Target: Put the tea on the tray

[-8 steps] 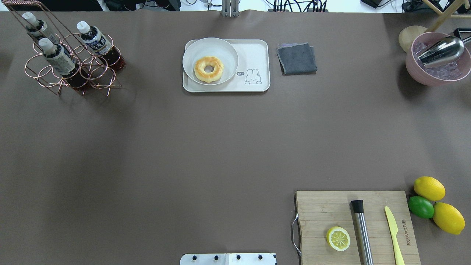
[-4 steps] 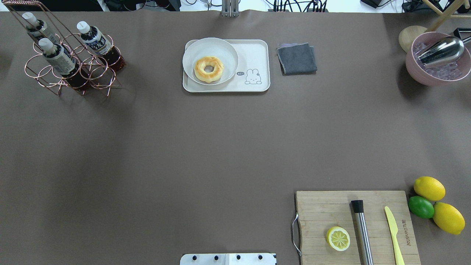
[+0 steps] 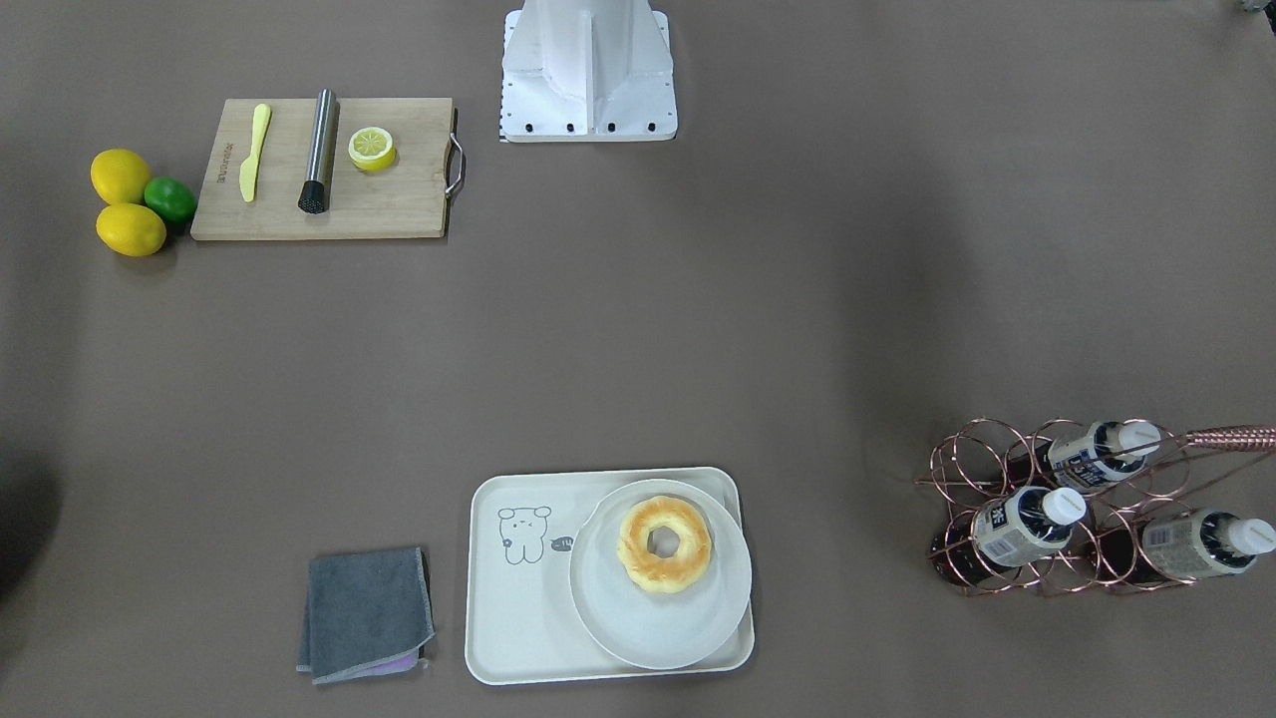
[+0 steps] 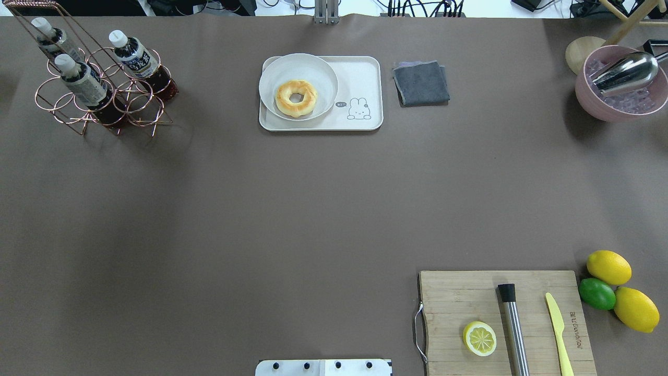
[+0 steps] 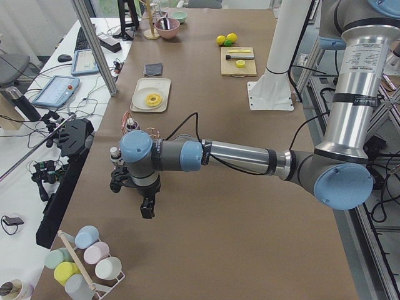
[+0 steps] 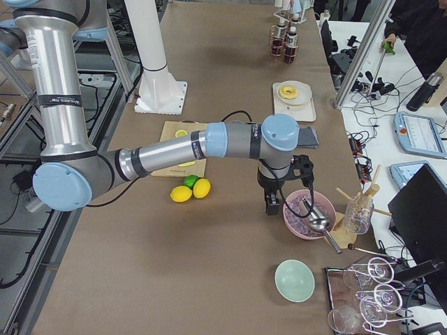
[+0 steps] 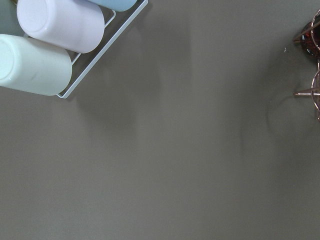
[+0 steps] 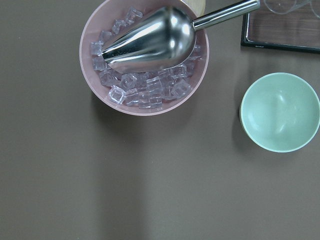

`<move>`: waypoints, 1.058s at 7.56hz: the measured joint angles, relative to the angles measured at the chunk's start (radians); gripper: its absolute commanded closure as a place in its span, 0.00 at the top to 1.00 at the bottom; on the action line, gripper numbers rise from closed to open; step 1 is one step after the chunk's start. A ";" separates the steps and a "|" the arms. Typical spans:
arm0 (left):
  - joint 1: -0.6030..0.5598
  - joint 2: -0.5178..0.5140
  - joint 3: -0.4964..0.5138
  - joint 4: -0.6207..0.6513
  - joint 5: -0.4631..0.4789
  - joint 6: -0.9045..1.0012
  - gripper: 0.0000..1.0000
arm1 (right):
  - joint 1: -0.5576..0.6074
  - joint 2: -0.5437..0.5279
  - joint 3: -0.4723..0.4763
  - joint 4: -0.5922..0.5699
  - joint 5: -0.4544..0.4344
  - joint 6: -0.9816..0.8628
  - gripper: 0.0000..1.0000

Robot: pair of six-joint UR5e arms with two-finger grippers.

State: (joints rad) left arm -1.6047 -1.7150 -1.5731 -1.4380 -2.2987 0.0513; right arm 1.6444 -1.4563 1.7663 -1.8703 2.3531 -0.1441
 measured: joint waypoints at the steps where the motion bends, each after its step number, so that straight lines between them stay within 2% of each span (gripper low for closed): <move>1: 0.006 -0.001 -0.001 -0.001 -0.001 0.001 0.98 | -0.001 0.001 -0.001 0.000 0.000 0.001 1.00; 6: 0.032 -0.001 -0.011 -0.001 -0.003 0.002 0.98 | 0.000 0.000 -0.001 0.000 0.000 0.001 1.00; 8: 0.082 0.001 -0.068 0.004 0.003 -0.001 0.98 | 0.000 -0.003 -0.002 0.000 0.000 0.001 1.00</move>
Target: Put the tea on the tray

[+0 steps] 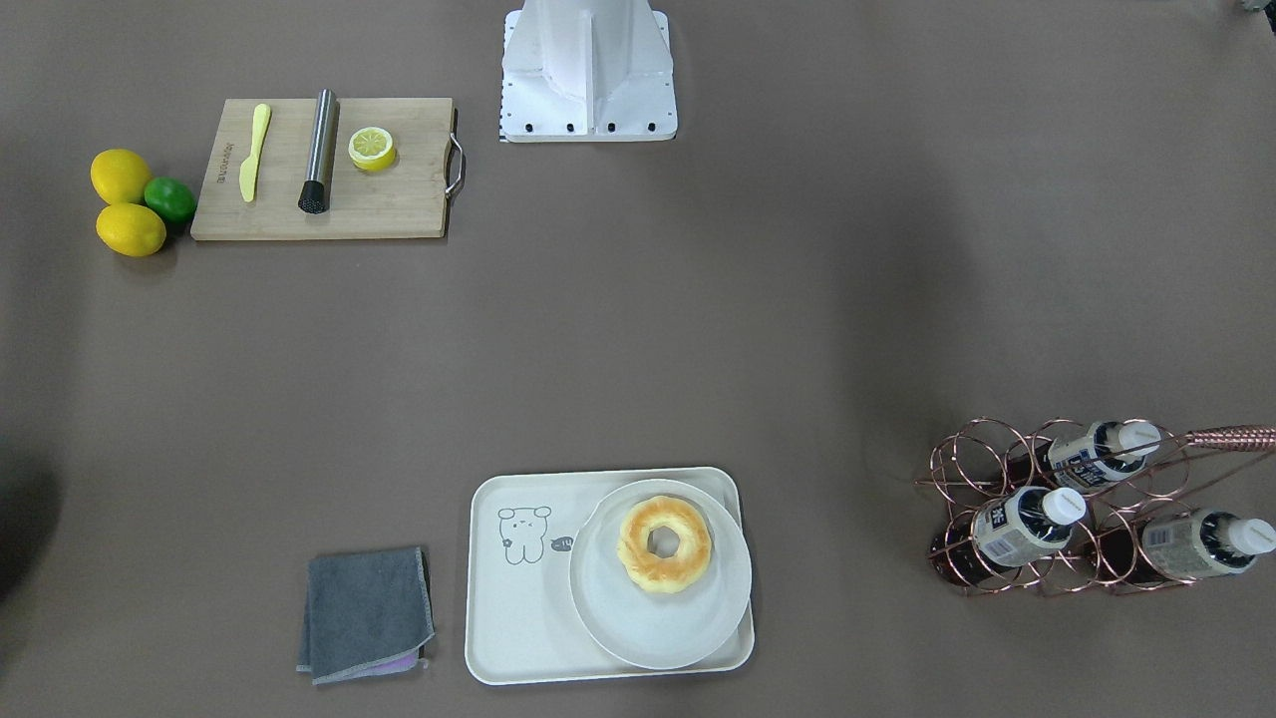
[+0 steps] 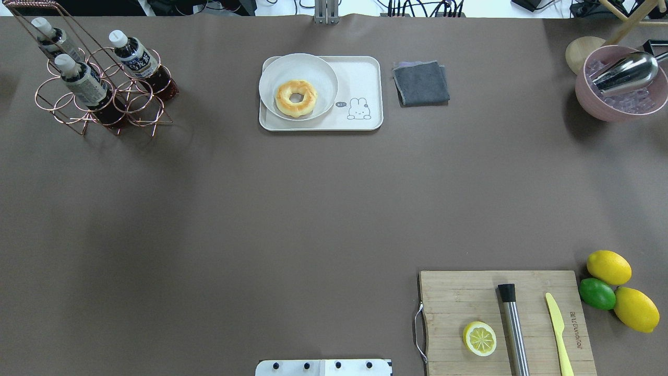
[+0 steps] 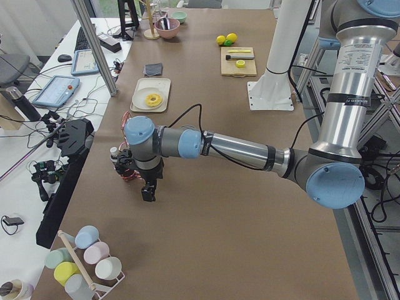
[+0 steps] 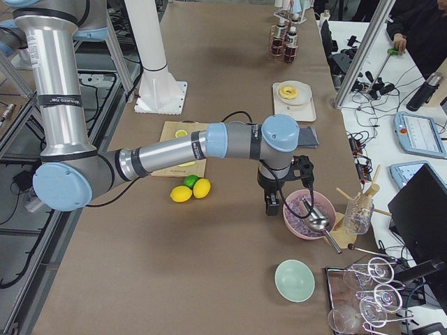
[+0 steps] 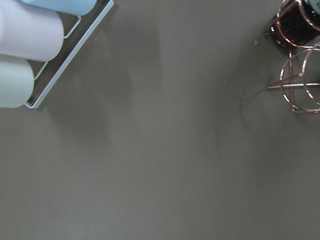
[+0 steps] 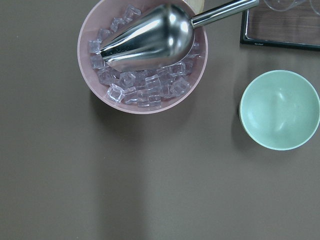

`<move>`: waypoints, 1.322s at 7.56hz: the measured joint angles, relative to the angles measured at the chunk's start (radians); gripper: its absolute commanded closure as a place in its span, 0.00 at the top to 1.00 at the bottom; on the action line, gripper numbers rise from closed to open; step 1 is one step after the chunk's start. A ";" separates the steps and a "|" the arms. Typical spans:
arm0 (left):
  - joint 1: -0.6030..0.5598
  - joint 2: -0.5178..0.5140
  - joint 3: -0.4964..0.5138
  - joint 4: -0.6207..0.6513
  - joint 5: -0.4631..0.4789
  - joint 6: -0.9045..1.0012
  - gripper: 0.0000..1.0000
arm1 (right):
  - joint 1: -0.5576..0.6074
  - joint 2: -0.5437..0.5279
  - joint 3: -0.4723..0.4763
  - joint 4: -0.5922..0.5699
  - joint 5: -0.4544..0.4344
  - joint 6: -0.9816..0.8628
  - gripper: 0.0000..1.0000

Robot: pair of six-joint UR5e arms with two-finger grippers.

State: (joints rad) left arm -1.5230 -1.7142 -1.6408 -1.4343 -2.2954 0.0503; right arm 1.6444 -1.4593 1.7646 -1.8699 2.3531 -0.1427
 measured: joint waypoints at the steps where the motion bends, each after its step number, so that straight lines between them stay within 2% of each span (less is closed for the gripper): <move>1: 0.032 0.012 -0.052 0.002 0.003 -0.001 0.98 | 0.000 -0.002 0.001 0.000 0.000 0.000 1.00; 3: 0.057 0.017 -0.163 -0.011 0.002 0.001 0.98 | 0.000 -0.006 0.007 0.000 0.000 0.000 1.00; 6: 0.081 -0.004 -0.193 -0.079 0.001 -0.029 0.98 | 0.007 -0.005 0.010 0.000 -0.001 -0.001 1.00; 8: 0.153 -0.025 -0.237 -0.136 0.001 -0.307 0.98 | 0.011 -0.001 0.011 0.000 -0.002 -0.001 1.00; 10: 0.232 -0.039 -0.274 -0.223 0.005 -0.443 0.98 | 0.012 0.002 0.010 0.000 -0.005 -0.001 1.00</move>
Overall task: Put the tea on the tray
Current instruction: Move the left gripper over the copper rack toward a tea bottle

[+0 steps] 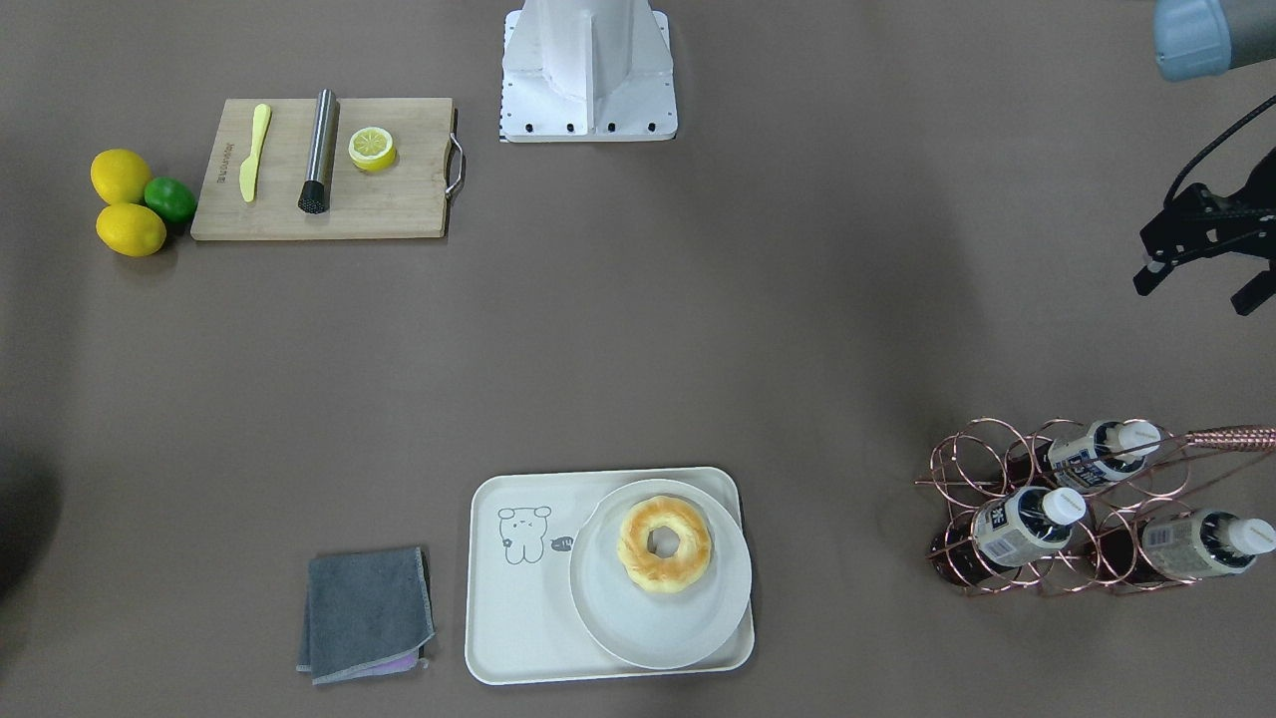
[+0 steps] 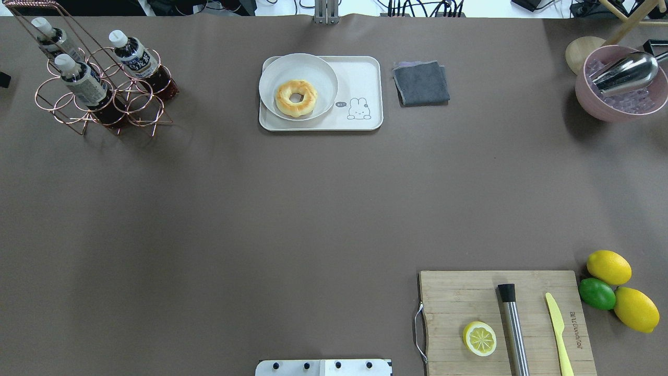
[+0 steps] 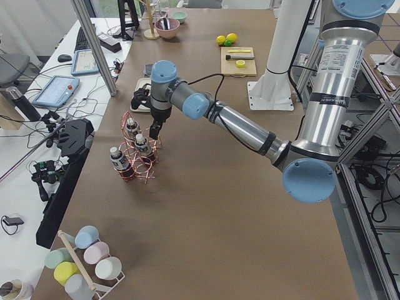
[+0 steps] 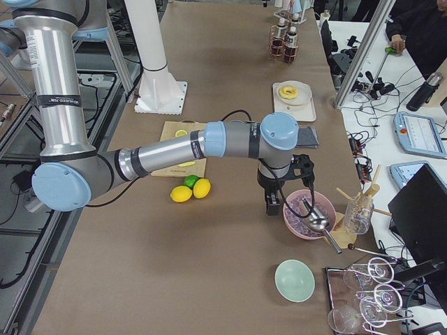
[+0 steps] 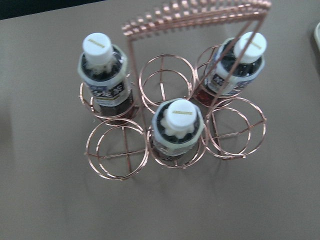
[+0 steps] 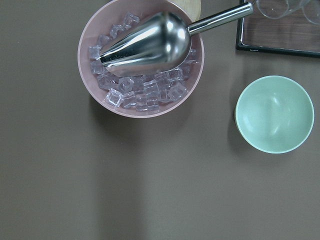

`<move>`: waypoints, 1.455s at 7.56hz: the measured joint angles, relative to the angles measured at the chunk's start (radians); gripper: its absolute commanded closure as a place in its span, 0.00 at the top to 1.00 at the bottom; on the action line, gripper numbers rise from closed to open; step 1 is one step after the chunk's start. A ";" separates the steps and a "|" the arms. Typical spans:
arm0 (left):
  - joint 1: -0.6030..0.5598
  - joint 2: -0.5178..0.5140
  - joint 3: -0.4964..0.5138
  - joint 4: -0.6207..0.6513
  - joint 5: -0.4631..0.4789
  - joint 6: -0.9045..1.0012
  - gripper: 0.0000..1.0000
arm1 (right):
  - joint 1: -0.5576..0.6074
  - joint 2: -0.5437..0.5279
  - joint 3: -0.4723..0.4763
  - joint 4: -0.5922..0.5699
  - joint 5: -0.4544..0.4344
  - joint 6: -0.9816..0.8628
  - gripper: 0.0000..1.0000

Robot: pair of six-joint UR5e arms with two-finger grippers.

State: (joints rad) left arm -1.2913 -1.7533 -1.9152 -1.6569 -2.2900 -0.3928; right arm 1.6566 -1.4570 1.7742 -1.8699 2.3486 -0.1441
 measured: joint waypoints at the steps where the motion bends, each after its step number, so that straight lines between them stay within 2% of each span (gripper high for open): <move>1: 0.020 -0.009 0.010 -0.016 -0.001 -0.065 0.98 | 0.000 0.001 -0.001 0.000 -0.002 0.001 1.00; 2: 0.031 -0.014 0.017 -0.047 -0.001 -0.139 0.98 | 0.000 0.002 -0.001 0.000 -0.003 0.001 1.00; 5: 0.042 0.022 0.111 -0.369 0.000 -0.222 0.99 | 0.000 0.001 -0.001 0.000 -0.006 0.007 1.00; 6: 0.040 0.023 0.132 -0.415 0.000 -0.237 0.99 | 0.000 -0.001 -0.001 0.000 -0.006 0.008 1.00; 8: 0.042 0.016 0.146 -0.436 0.007 -0.257 0.99 | 0.001 -0.002 -0.003 0.000 -0.007 0.008 1.00; 11: 0.053 0.009 0.142 -0.438 0.153 -0.329 0.99 | 0.002 -0.003 -0.010 0.000 -0.014 0.008 1.00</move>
State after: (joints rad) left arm -1.2383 -1.7443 -1.7731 -2.0946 -2.1371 -0.7214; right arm 1.6583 -1.4596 1.7641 -1.8699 2.3351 -0.1365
